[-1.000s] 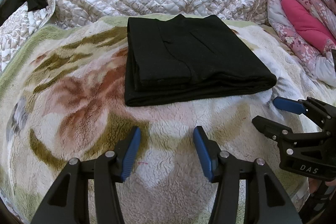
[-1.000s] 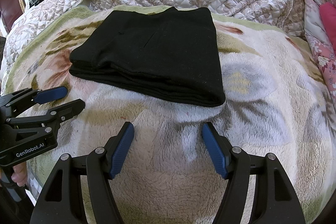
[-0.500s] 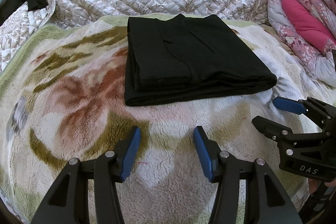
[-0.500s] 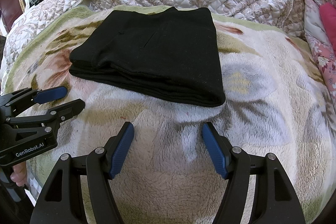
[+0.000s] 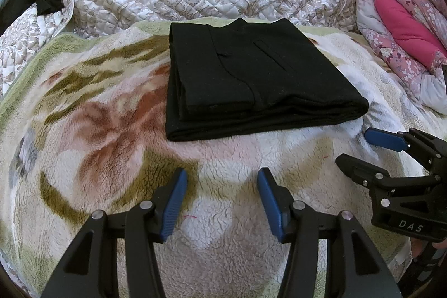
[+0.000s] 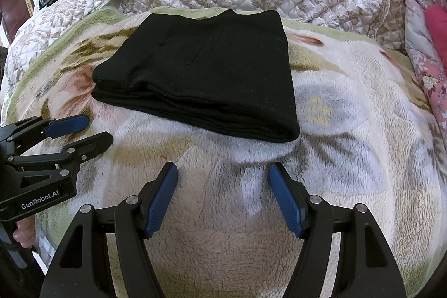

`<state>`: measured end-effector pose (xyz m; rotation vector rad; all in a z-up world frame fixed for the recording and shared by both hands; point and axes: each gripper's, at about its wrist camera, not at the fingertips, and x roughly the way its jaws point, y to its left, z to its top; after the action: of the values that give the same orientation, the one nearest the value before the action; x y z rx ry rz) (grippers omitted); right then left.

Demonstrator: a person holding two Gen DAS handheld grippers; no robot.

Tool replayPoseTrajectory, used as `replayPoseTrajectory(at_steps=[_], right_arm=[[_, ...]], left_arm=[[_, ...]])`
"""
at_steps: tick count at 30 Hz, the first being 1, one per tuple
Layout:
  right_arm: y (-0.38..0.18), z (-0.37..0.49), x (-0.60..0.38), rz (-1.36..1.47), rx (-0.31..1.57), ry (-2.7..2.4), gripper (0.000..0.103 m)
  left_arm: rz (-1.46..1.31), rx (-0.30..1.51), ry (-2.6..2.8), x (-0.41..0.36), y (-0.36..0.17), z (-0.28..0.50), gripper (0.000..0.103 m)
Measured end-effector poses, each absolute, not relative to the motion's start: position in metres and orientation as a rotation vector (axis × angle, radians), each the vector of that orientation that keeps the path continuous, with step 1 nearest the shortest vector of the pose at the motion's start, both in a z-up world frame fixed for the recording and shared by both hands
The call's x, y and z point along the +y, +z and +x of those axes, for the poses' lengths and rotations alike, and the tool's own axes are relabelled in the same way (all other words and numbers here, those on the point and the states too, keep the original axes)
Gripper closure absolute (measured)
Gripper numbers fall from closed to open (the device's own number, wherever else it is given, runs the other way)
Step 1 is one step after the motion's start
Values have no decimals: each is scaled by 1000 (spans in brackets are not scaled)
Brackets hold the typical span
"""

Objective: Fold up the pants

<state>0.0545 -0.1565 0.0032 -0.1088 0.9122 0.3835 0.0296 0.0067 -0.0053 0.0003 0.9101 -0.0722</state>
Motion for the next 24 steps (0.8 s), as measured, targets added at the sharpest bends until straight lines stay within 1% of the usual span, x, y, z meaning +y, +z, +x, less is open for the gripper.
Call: replayPoseTrajectory(at_steps=[24], right_arm=[[3,55,-157,-112,906,382,34]], left_arm=[[3,912,-72,6,-5,30,47]])
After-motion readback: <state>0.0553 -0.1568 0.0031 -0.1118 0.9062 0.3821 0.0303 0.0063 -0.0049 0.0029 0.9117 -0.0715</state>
